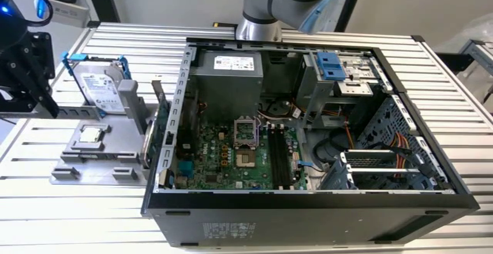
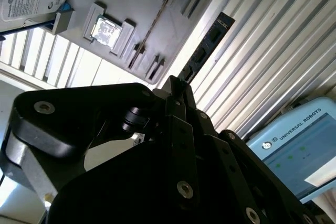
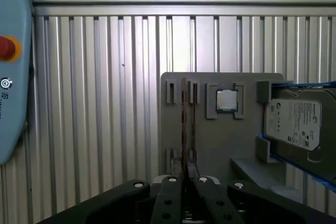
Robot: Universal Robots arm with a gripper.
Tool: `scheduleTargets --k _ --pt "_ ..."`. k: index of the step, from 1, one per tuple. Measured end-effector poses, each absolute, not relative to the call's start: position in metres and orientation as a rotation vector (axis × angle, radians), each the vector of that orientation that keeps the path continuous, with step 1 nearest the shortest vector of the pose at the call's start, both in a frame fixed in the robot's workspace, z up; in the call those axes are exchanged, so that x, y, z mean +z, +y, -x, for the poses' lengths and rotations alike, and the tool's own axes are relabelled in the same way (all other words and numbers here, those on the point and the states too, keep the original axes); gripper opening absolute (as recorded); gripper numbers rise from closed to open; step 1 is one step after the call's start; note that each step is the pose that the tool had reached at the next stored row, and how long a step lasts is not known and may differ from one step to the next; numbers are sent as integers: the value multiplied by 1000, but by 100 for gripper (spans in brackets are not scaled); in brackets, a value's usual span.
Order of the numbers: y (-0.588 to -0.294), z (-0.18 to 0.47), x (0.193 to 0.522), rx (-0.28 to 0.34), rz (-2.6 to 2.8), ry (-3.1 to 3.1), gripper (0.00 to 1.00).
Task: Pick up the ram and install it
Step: 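Pick up the ram and move it above insertion slot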
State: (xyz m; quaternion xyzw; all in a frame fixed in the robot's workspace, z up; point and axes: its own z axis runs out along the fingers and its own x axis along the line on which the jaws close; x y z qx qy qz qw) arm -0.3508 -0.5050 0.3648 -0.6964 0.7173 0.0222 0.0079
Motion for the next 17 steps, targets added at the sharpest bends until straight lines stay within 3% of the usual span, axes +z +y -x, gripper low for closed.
scheduleTargets --k 17 --pt "-504 351 376 69 2177 2242 0"
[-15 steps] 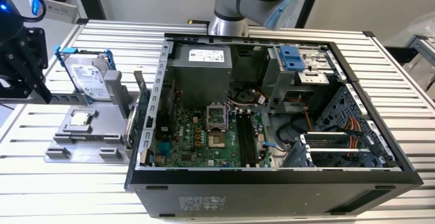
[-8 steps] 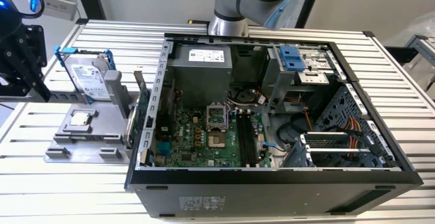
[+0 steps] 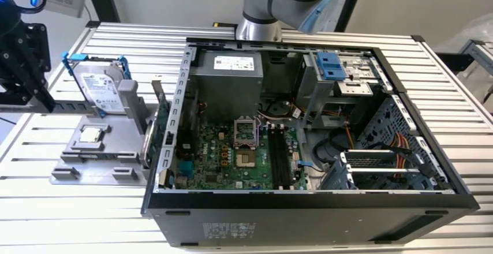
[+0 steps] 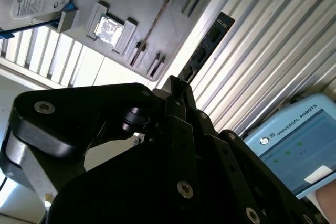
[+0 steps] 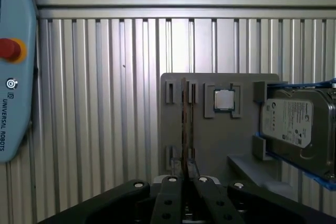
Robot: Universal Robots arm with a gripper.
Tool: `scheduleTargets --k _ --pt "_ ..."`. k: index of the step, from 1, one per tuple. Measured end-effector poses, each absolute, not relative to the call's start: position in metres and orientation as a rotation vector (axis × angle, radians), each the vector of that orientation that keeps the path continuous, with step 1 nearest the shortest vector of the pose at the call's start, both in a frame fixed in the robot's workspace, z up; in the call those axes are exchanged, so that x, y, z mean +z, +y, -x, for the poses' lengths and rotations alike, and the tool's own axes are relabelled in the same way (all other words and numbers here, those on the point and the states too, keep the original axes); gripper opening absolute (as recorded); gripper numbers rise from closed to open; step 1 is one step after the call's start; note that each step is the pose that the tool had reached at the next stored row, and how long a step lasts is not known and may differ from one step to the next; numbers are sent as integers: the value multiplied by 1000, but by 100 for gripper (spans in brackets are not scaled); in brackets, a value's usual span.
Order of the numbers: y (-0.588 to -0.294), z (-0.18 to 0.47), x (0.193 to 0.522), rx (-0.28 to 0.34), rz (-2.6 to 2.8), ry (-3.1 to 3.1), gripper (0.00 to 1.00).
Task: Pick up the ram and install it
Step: 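Pick up the ram and move it above insertion slot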
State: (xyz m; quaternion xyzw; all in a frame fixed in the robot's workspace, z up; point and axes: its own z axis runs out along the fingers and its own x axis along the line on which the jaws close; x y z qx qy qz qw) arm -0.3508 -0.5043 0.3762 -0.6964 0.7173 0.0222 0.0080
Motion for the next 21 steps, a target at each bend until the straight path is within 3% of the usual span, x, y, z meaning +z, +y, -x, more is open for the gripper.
scheduleTargets --k 21 --pt "-504 314 377 69 2177 2242 0"
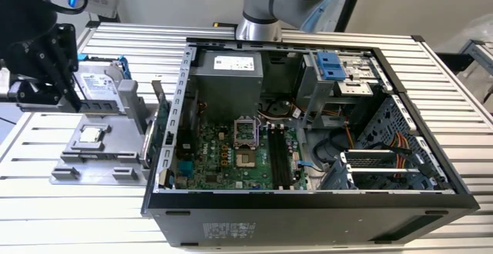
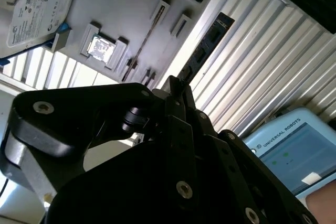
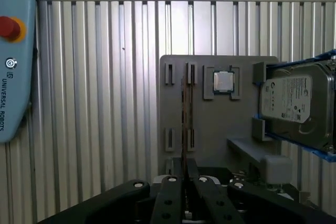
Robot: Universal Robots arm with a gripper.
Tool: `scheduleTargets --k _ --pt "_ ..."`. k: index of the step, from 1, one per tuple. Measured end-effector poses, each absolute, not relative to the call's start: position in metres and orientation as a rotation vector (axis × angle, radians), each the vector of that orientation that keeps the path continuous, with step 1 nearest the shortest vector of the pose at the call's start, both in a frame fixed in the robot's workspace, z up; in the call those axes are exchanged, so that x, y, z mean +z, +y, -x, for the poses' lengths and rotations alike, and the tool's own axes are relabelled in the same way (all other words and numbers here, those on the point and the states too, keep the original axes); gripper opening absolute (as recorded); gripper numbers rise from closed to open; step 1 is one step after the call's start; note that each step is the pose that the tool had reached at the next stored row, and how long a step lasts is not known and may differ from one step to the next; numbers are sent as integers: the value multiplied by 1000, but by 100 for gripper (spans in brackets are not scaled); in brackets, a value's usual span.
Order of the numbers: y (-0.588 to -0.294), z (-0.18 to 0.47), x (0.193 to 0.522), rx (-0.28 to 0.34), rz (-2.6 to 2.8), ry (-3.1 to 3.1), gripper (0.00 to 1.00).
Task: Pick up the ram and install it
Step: 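Pick up the ram and move it above insertion slot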
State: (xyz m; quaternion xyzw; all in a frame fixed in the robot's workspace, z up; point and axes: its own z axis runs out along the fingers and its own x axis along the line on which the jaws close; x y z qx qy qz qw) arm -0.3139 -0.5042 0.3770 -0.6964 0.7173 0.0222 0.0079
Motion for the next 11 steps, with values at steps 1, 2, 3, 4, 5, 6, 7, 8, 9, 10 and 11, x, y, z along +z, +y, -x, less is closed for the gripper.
scheduleTargets --k 1,2,3,4,5,6,7,8,9,10,11 --pt "-504 310 377 69 2177 2242 0" --pt "-504 307 377 69 2177 2242 0" --pt "-504 304 377 69 2177 2242 0" --pt "-504 301 377 69 2177 2242 0" --pt "-504 298 377 69 2177 2242 0" --pt "-504 295 377 69 2177 2242 0" --pt "-504 292 377 69 2177 2242 0" --pt "-504 289 377 69 2177 2242 0" --pt "-504 287 377 69 2177 2242 0" --pt "-504 284 377 69 2177 2242 0" --pt "-504 281 377 69 2177 2242 0"
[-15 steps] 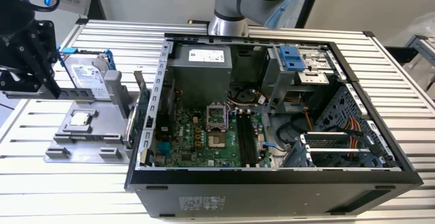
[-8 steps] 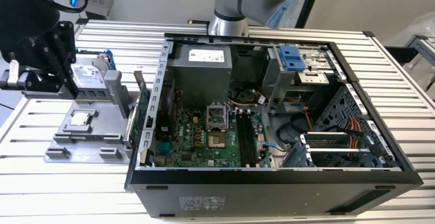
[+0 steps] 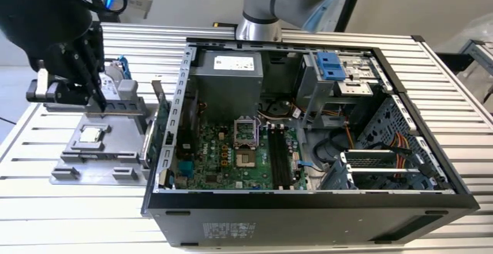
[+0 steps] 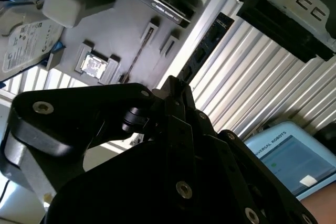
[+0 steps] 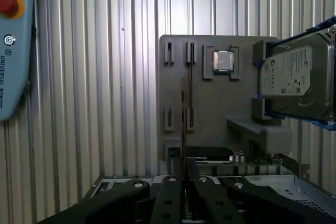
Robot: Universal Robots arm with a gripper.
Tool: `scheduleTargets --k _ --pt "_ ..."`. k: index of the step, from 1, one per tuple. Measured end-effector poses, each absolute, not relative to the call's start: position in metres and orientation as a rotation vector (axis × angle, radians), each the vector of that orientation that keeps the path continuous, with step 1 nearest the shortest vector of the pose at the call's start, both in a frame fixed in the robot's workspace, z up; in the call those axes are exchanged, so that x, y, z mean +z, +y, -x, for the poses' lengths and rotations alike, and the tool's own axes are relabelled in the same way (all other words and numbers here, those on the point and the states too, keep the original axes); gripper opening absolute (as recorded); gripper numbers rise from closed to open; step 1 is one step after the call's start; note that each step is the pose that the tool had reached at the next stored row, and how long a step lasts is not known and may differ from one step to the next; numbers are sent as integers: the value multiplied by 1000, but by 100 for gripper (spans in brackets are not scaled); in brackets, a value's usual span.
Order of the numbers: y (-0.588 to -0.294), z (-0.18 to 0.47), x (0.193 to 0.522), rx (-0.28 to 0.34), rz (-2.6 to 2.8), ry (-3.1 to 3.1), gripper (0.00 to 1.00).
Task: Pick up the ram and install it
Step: 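Pick up the ram and move it above insertion slot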
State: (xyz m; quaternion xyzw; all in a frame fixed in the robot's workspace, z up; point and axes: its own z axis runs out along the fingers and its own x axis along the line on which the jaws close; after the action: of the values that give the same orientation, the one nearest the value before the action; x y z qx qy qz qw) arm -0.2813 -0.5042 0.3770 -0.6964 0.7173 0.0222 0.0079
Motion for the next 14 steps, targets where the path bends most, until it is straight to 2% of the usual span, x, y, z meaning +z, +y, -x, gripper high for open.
scheduleTargets --k 14 --pt "-504 247 377 69 2177 2242 0"
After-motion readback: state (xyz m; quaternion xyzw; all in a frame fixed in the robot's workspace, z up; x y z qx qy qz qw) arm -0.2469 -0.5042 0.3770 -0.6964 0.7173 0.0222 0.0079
